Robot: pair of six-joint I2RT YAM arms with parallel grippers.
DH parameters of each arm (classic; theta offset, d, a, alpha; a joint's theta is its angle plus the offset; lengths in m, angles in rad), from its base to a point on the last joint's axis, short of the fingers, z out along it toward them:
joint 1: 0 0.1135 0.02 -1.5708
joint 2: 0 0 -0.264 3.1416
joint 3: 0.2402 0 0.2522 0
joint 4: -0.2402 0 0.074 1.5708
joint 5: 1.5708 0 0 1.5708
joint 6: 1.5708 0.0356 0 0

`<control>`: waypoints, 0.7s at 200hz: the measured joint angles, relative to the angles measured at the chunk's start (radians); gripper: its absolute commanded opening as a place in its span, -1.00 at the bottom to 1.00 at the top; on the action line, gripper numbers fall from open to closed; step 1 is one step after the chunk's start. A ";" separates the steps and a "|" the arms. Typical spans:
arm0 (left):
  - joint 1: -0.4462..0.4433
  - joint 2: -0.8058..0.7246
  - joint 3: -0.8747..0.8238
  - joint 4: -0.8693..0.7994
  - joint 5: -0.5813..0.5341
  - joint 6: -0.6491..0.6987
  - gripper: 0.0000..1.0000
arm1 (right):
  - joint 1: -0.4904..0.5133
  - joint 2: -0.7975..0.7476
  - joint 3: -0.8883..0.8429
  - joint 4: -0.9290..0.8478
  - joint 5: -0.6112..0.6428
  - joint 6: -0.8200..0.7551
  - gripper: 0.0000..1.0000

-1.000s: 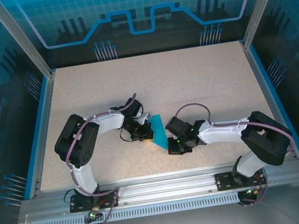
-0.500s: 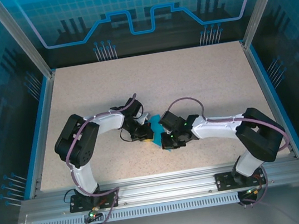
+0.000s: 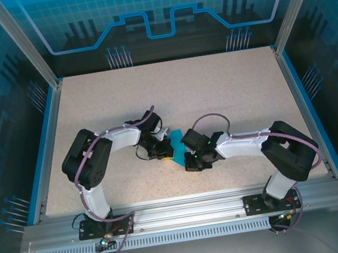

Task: Fold a paper plane with a square sheet of paper (fold left side to right side)
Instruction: Third fold the triangle at the center of the table.

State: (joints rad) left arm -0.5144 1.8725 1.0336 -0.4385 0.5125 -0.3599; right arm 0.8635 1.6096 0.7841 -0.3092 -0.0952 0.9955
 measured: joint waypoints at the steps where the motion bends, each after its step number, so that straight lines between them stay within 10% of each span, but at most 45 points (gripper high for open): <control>1: 0.000 0.000 0.000 0.000 0.000 0.000 -0.81 | 0.000 0.000 0.000 0.000 0.000 0.000 -1.00; 140: -0.109 -0.169 -0.083 0.038 -0.011 -0.008 -0.87 | -0.007 -0.006 -0.015 0.022 -0.014 0.010 -1.00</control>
State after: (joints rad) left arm -0.6239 1.7039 0.9504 -0.4004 0.5014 -0.3683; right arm 0.8566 1.6035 0.7689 -0.2874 -0.1089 1.0058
